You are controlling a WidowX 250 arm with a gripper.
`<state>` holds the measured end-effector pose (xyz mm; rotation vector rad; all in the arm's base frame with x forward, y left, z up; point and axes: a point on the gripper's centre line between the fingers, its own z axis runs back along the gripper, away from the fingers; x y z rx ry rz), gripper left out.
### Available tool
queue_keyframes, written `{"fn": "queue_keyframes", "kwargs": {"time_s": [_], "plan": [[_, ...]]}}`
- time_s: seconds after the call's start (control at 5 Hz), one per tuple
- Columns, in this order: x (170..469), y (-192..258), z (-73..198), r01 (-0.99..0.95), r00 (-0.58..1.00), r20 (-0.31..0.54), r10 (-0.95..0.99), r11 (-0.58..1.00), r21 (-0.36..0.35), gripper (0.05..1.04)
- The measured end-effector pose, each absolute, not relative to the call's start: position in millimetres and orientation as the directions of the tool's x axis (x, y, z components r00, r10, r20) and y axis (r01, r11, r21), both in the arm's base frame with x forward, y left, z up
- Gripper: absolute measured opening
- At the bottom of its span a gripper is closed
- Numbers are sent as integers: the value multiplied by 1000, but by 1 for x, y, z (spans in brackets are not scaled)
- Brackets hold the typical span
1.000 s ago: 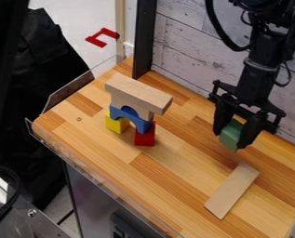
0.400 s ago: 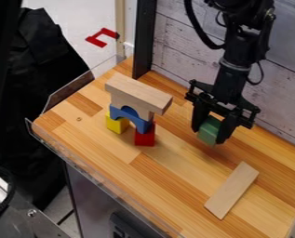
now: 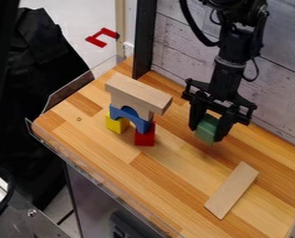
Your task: REMOVE GREEN FROM TOP TO END OF THE TABLE
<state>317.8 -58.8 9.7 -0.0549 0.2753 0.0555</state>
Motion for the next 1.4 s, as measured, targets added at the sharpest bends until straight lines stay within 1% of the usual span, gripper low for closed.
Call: {"fn": "queue_keyframes", "kwargs": {"time_s": [0.2,0.4,1.0,1.2,1.4], "plan": [[314,-60,6,-60,953,-300,38,996,-67,571],[310,-59,-2,-55,942,-334,29,996,-70,571],[309,-52,-5,-83,939,-340,53,994,-73,571],[308,-49,-8,-84,936,-348,53,994,-75,641],[306,-47,-13,-80,931,-363,46,994,-77,934]]}}
